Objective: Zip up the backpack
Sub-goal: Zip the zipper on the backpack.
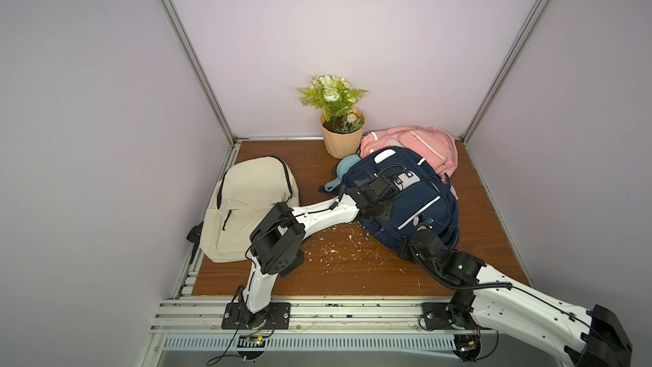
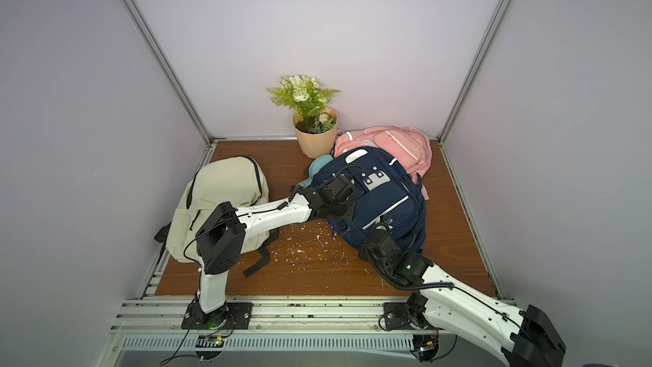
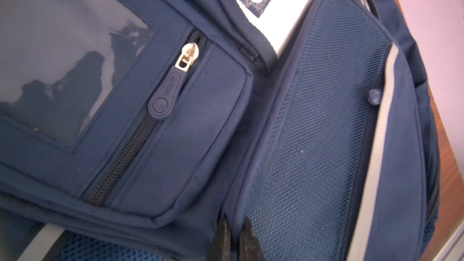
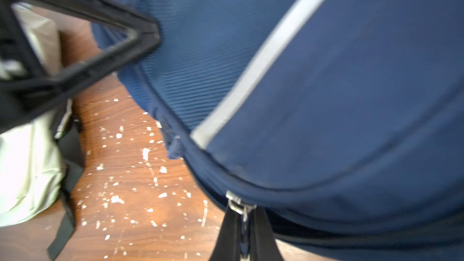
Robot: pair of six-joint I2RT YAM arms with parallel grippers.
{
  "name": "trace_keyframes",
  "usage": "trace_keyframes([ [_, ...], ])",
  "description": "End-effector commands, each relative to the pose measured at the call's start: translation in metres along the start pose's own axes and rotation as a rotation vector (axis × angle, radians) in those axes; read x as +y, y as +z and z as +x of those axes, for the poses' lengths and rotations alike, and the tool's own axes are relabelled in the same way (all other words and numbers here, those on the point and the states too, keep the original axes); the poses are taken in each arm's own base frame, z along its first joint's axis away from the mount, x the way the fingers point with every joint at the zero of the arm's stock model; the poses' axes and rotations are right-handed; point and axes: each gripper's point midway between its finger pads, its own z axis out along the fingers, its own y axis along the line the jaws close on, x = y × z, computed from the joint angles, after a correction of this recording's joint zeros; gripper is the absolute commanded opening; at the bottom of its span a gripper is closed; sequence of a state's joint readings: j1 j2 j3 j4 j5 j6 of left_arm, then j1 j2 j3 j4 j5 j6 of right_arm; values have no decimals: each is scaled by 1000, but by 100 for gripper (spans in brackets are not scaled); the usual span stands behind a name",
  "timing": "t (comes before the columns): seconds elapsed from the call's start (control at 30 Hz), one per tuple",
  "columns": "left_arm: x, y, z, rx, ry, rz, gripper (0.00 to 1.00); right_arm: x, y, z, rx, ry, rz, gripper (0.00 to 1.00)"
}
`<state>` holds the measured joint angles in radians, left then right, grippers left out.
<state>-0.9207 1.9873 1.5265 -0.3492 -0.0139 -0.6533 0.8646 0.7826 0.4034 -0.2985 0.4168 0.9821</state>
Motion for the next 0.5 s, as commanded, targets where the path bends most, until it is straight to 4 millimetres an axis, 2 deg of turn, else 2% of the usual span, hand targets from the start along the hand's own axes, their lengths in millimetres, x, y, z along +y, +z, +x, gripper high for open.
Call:
trace_keyframes([
  [0.0,84,1,-39,-128,-48,-282,0,-41,-10,10,19,-8,151,0],
  [0.17,88,10,-31,-101,-60,-281,0,-33,-16,-1,-14,-14,117,0],
  [0.27,88,8,-29,-103,-75,-269,0,-30,-7,7,20,-50,115,0],
  [0.33,84,0,-31,-113,-94,-249,0,-19,0,16,66,-79,79,0],
  [0.37,89,-1,-18,-93,-101,-253,2,-12,3,19,78,-90,46,0],
  [0.47,77,-18,-6,-104,-148,-187,31,15,6,20,78,-102,-66,0],
])
